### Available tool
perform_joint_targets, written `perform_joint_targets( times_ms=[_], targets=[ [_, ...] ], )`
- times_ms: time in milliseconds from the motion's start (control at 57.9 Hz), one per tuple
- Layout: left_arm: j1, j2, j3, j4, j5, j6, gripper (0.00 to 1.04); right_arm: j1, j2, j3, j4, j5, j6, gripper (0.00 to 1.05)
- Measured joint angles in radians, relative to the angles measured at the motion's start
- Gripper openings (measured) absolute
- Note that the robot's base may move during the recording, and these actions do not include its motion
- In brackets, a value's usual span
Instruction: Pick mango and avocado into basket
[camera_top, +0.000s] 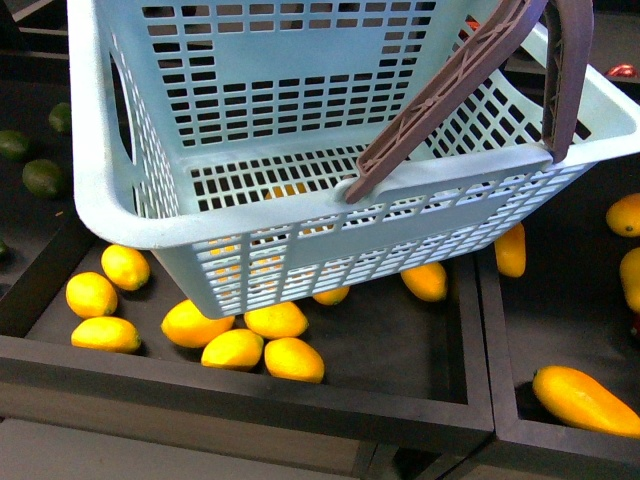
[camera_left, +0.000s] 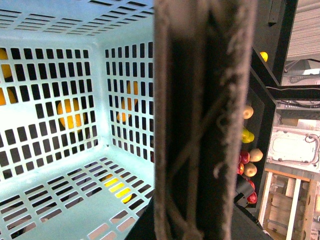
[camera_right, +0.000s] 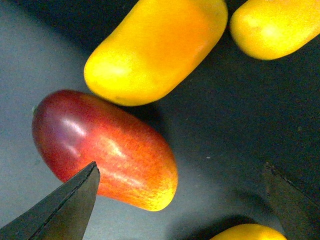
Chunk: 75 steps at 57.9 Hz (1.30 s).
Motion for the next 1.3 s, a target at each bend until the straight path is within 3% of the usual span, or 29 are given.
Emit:
perform_joint_targets(
  times_ms=[449,812,1071,1296],
  targets=[
    [-0.001,0.0,0.0,0.0,0.0,0.0,0.06,0.035,0.076,0.053,-0.101,0.03,-0.129,0.97],
    [-0.001,0.0,0.0,0.0,0.0,0.0,0.06,0.065,0.159,0.132,-0.096,0.102,-0.105,0.97],
    [-0.001,0.0,0.0,0.0,0.002,0.0,0.06,0.07,0.164,0.161,-0.12,0.079,-0.039,0.7],
    [-0.001,0.0,0.0,0.0,0.0,0.0,0.06,0.041,0.115,0.133,-0.146,-0.016,0.061,0.63]
  ],
)
